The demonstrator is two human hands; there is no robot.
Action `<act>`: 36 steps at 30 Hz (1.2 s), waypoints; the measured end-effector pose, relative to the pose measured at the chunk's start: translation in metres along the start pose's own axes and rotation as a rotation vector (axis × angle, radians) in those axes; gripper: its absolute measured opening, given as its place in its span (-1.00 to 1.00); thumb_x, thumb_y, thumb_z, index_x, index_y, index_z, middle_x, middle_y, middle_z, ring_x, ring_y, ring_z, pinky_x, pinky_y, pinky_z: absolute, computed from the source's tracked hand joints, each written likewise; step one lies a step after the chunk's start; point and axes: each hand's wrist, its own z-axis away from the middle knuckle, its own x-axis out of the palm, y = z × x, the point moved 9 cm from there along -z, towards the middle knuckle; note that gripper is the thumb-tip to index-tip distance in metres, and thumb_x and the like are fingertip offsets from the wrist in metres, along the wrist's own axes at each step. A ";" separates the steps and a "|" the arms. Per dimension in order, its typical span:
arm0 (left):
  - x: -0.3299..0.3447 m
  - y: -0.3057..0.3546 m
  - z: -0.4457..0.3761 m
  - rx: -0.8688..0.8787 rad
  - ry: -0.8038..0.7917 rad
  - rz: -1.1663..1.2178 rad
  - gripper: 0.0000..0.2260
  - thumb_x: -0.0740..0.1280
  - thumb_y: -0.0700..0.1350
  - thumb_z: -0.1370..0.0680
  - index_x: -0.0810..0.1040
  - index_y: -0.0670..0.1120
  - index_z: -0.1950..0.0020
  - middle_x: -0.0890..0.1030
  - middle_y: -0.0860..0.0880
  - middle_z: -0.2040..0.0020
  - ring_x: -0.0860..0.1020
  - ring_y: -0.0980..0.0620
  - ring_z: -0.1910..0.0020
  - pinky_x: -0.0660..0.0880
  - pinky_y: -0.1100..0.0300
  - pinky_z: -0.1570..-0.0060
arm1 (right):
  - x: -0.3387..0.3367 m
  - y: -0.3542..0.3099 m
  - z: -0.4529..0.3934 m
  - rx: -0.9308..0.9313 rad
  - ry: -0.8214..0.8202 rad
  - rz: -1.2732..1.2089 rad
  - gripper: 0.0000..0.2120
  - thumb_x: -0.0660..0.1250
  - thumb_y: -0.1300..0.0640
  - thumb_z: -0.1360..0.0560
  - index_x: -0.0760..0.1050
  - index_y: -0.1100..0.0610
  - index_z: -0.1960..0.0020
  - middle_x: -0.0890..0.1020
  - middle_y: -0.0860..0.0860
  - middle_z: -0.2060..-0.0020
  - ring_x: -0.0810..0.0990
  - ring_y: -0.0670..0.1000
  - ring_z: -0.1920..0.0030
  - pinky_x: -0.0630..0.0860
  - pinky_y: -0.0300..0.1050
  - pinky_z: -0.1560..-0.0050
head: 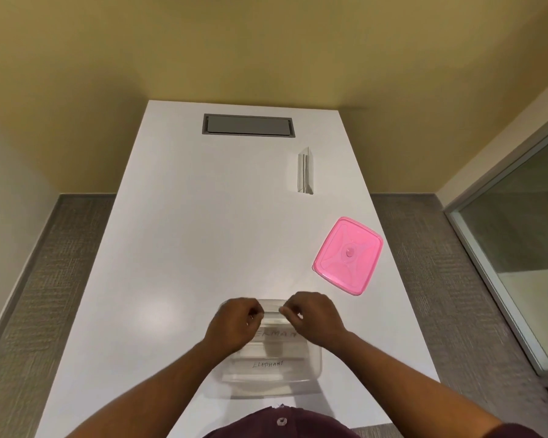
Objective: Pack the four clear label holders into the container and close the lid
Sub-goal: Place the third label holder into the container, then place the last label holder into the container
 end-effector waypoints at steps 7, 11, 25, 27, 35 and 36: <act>-0.063 0.000 -0.070 -0.070 0.259 0.098 -0.93 0.38 -0.11 -0.53 0.67 -0.01 0.06 0.68 0.09 0.16 0.62 0.09 0.21 0.57 0.13 0.12 | -0.042 0.029 -0.078 0.095 0.097 -0.048 -0.78 0.34 -0.11 -0.55 0.67 -0.02 0.14 0.69 -0.13 0.26 0.55 -0.16 0.28 0.46 -0.16 0.23; -0.068 -0.027 -0.107 -0.099 0.222 0.054 -0.84 0.36 -0.14 -0.56 0.63 -0.08 -0.12 0.64 -0.03 -0.10 0.63 -0.05 -0.01 0.54 0.05 -0.07 | -0.054 0.052 -0.129 0.193 0.067 -0.093 -0.81 0.36 -0.06 -0.54 0.69 -0.01 0.11 0.74 -0.13 0.20 0.66 -0.12 0.21 0.56 -0.13 0.13; 0.012 -0.166 -0.181 -0.338 -0.317 -0.366 0.04 0.19 0.43 -0.48 -0.37 -0.10 -0.58 -0.48 -0.10 -0.55 -0.35 -0.18 -0.59 -0.10 -0.36 -0.50 | -0.048 0.175 -0.292 0.685 0.048 -0.463 -0.52 0.43 0.00 -0.51 0.48 0.13 -0.38 0.63 0.11 -0.22 0.62 0.12 -0.23 0.51 0.04 -0.31; 0.020 -0.173 -0.180 -0.324 -0.290 -0.364 0.08 0.15 0.49 -0.42 -0.43 -0.07 -0.56 -0.54 -0.06 -0.52 -0.42 -0.15 -0.56 -0.16 -0.39 -0.47 | -0.048 0.187 -0.318 0.714 0.048 -0.419 -0.40 0.42 -0.05 -0.50 0.38 0.17 -0.45 0.51 0.14 -0.35 0.53 0.15 -0.34 0.48 0.01 -0.34; 0.028 -0.187 -0.181 -0.295 -0.292 -0.319 0.06 0.03 0.59 -0.34 -0.52 0.09 -0.51 -0.57 0.05 -0.51 -0.60 -0.06 -0.46 -0.34 -0.36 -0.42 | -0.037 0.214 -0.378 0.782 0.029 -0.239 -0.41 0.41 -0.12 -0.48 0.41 0.29 -0.31 0.56 0.19 -0.23 0.58 0.21 -0.25 0.57 0.04 -0.18; 0.028 -0.187 -0.181 -0.299 -0.294 -0.323 0.06 0.04 0.58 -0.35 -0.53 0.10 -0.50 -0.58 0.05 -0.51 -0.61 -0.06 -0.45 -0.34 -0.36 -0.42 | -0.035 0.215 -0.379 0.781 0.027 -0.216 -0.43 0.41 -0.12 -0.48 0.45 0.29 -0.27 0.59 0.19 -0.20 0.59 0.22 -0.24 0.57 0.04 -0.18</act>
